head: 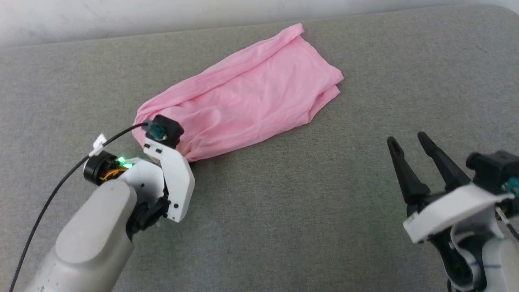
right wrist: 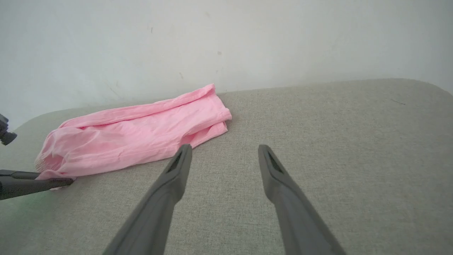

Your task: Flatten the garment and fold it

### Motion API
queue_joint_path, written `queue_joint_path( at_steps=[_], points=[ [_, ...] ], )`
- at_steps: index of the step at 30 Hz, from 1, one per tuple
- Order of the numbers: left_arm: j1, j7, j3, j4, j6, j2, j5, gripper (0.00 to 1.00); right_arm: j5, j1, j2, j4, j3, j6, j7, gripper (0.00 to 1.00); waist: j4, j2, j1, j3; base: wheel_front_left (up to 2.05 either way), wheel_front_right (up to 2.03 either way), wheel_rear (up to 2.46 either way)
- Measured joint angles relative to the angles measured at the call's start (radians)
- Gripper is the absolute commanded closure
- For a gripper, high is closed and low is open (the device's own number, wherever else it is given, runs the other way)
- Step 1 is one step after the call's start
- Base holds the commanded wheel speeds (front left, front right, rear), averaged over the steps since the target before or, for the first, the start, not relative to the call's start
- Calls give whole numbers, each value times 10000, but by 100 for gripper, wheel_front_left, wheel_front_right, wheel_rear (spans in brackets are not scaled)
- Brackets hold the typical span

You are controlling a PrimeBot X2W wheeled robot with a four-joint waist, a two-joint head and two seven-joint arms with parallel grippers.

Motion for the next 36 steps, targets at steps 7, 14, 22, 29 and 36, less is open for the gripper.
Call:
queue_joint_path(
  at_steps=[7,14,22,29,36],
  points=[
    [897,-1942,548,-522,905,-253,2,100,1016,-1813,-282,1659,474,0,1103,0,206,1,1,43,0,0,0],
    [1200,-3605,508,-895,1127,-629,410,100,1666,-4906,-627,4587,794,0,2458,0,732,0,3,361,0,0,0],
    [623,-4397,117,-771,849,-1175,725,100,1549,-7634,-709,8101,903,0,3517,0,1521,0,4,929,0,0,0],
    [261,-4870,-75,-573,673,-1507,800,100,1402,-8844,-746,10425,826,4,5104,50,2063,0,-1,1327,0,0,0],
    [217,-4989,-130,-393,516,-1519,794,100,1438,-9234,-861,10774,1277,-2,6073,100,2180,1,1,1185,0,0,0]
  ],
)
